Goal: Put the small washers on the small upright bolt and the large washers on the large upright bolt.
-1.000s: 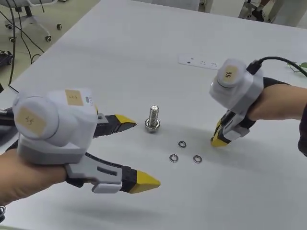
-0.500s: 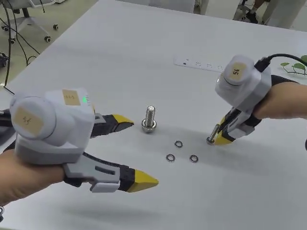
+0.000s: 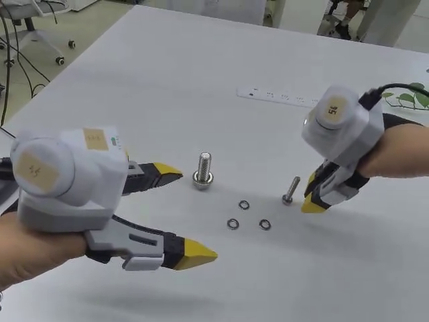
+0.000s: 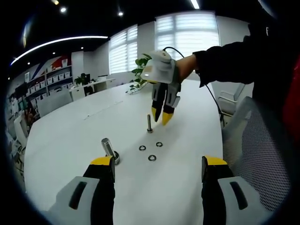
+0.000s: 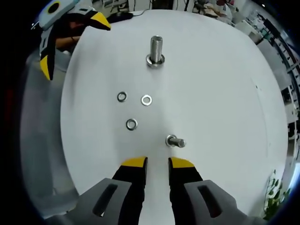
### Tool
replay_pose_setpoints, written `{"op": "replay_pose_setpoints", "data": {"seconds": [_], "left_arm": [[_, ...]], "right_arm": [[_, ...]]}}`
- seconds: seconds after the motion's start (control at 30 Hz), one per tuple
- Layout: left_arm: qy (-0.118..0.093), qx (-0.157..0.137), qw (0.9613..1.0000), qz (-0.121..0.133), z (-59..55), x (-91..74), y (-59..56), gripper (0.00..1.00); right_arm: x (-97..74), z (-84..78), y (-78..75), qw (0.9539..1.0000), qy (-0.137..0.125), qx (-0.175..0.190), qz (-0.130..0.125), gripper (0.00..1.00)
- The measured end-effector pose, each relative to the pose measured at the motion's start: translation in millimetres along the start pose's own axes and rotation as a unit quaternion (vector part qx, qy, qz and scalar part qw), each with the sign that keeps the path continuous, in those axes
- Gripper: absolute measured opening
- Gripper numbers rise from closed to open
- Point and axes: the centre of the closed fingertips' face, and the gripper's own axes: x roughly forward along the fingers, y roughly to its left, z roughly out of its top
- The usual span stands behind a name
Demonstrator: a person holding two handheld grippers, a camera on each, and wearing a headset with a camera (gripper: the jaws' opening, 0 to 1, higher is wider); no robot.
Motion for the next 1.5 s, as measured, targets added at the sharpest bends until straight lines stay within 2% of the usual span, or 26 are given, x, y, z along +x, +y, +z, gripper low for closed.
{"op": "replay_pose_setpoints", "data": {"seconds": [0.27,0.4,0.57,0.73,1.0,1.5], "left_arm": [[-0.002,0.002,1.0000,0.000,1.8,-0.7,-1.6,0.75],[-0.001,0.003,1.0000,0.001,2.1,-0.5,-1.5,0.75],[0.000,0.005,1.0000,-0.002,2.4,-0.1,-3.2,0.75],[0.001,0.005,1.0000,-0.003,2.0,0.0,-3.5,0.75],[0.000,0.004,1.0000,-0.003,2.7,-0.1,-2.9,0.75],[0.000,0.004,1.0000,-0.004,2.1,2.0,-2.0,0.75]], "right_arm": [[1.2,8.7,14.0,0.9998,-0.005,-0.015,0.008,0.19],[3.6,18.2,26.3,0.9995,-0.010,-0.026,0.013,0.19],[9.7,28.5,32.0,0.9990,-0.012,-0.041,0.017,0.19],[18.4,37.2,32.6,0.9987,-0.016,-0.044,0.021,0.19],[35.1,40.7,29.9,0.9983,-0.003,-0.054,0.019,0.18],[40.6,39.9,28.9,0.9985,0.002,-0.050,0.020,0.17]]}}
